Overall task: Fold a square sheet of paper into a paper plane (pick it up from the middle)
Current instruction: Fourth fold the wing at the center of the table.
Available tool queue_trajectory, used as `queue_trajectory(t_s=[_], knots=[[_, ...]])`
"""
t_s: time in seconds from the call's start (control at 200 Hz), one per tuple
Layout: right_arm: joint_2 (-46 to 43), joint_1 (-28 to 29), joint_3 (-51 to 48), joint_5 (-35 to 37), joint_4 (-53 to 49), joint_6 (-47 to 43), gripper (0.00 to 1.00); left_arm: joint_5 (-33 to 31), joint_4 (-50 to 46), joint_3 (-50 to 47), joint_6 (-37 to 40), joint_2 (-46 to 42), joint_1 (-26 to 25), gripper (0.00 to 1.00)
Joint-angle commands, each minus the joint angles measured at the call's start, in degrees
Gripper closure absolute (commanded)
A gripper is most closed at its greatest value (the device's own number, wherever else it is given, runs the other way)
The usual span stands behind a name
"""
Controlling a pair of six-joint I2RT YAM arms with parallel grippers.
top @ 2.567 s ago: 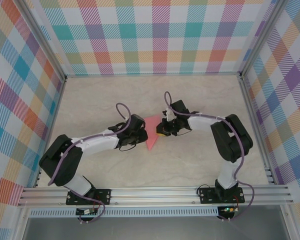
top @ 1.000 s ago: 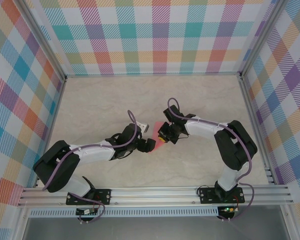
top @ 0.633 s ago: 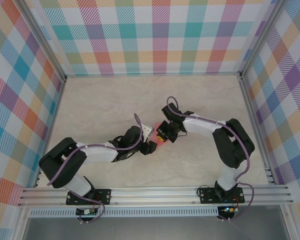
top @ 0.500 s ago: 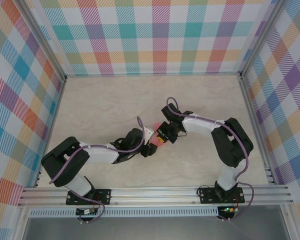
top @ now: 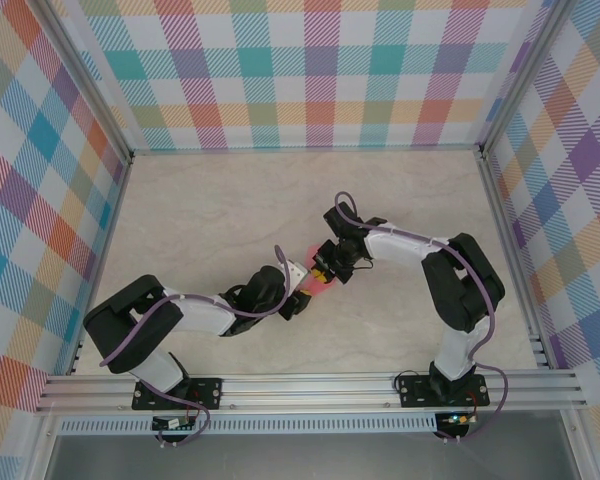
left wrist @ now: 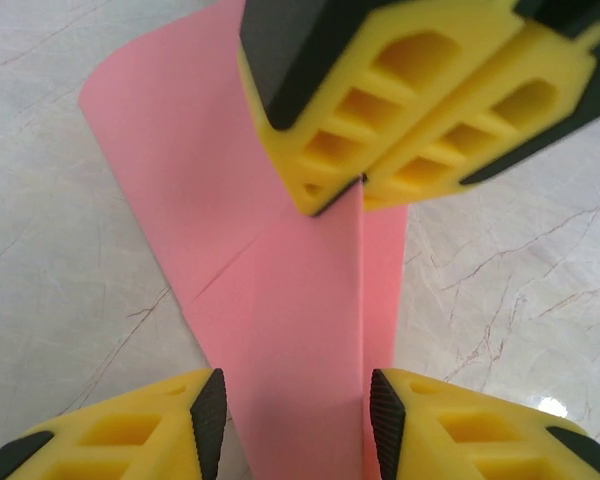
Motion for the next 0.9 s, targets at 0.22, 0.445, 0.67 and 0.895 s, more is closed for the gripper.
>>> queue_trajectory(t_s=[0.22, 0.445, 0.67, 0.895], knots=[[2.1, -0.4, 2.8, -1.0, -2.3, 0.2, 0.93, -0.1, 5.1, -0.9, 5.0, 0.7, -1.7, 0.61], [1.7, -0.6, 3.1, -1.6, -2.4, -0.2, 0.88, -0.6, 5.0, -0.2, 5.2, 2.3, -1.7, 0.76], [0.5, -1.2, 2.2, -2.8, -1.2, -1.3, 0.74, -1.2, 6.4, -0.8, 2.3, 3.6, -1.7, 0.88], [-5.1, -3.8, -0.3, -0.3, -0.2, -8.7, 0.45, -1.4, 7.5, -2.1, -2.3, 2.8, -1.8, 0.90]])
